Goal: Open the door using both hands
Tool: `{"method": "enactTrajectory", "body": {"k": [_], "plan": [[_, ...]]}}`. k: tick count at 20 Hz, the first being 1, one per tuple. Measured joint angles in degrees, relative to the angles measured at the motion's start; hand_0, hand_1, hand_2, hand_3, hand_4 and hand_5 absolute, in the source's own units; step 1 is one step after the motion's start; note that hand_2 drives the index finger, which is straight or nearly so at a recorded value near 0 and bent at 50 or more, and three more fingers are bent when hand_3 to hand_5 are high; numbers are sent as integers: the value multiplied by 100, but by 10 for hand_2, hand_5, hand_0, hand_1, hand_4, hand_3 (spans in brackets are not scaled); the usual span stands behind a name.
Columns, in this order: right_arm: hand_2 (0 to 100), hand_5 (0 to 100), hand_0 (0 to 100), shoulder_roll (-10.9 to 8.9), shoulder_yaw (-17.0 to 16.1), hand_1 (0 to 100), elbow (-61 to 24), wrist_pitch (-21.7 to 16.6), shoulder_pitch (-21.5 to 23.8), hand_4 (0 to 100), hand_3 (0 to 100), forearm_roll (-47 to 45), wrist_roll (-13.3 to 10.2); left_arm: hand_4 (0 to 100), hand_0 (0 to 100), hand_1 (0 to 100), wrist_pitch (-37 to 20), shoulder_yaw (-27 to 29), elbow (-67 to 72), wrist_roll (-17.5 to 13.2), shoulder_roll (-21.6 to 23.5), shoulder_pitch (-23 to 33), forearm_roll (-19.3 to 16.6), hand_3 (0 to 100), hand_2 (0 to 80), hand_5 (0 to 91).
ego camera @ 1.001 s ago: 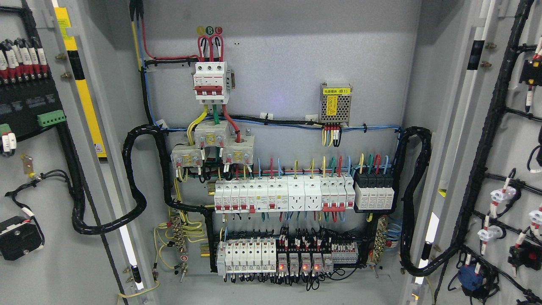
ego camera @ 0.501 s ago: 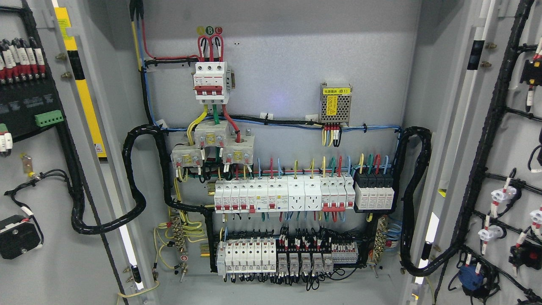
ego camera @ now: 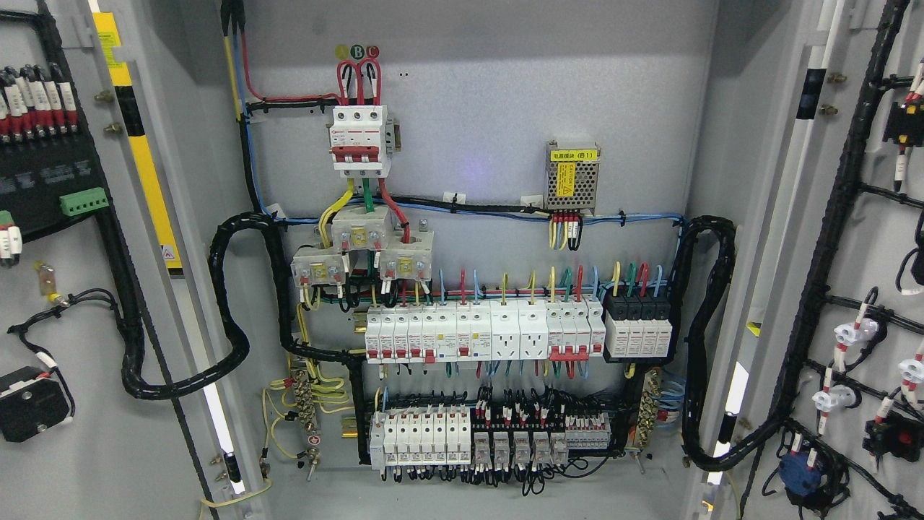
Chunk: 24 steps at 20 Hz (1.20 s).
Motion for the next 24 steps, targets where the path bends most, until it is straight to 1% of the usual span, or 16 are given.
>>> {"method": "enactTrajectory", "body": {"k": [6, 11, 13, 17, 19, 21, 22, 24], "plan": [[0, 0, 219, -74, 376, 12, -62, 21, -16, 0, 0, -14, 16, 0, 0, 0, 68, -140, -429, 11, -15, 35, 17, 0, 0, 0], [0, 0, 219, -110, 724, 12, -109, 21, -18, 0, 0, -16, 26, 0, 0, 0, 77, -537, -804, 35, -101, 56, -58, 0, 0, 0], [0, 0, 219, -117, 855, 12, -122, 21, -18, 0, 0, -16, 29, 0, 0, 0, 88, -760, -907, 40, -155, 64, -243, 0, 0, 0], [0, 0, 219, -122, 1140, 12, -139, 22, -18, 0, 0, 0, 38, 0, 0, 0, 43, -1230, -989, 46, -368, 127, -877, 0, 0, 0], [0, 0, 219, -117, 1324, 13, -140, 29, -17, 0, 0, 11, 39, 0, 0, 0, 27, -1440, -958, 47, -507, 177, -1157, 0, 0, 0], [0, 0, 219, -109, 1529, 13, -126, 36, -16, 0, 0, 29, 40, 0, 0, 0, 20, -1668, -887, 56, -630, 257, -1363, 0, 0, 0], [0, 0, 219, -104, 1653, 13, -103, 43, -15, 0, 0, 52, 42, 0, 0, 0, 20, -1767, -855, 94, -678, 305, -1447, 0, 0, 0], [0, 0, 218, -86, 1912, 13, -22, 54, -13, 0, 0, 187, 52, 0, 0, 0, 19, -1969, -765, 308, -789, 396, -1571, 0, 0, 0]]}}
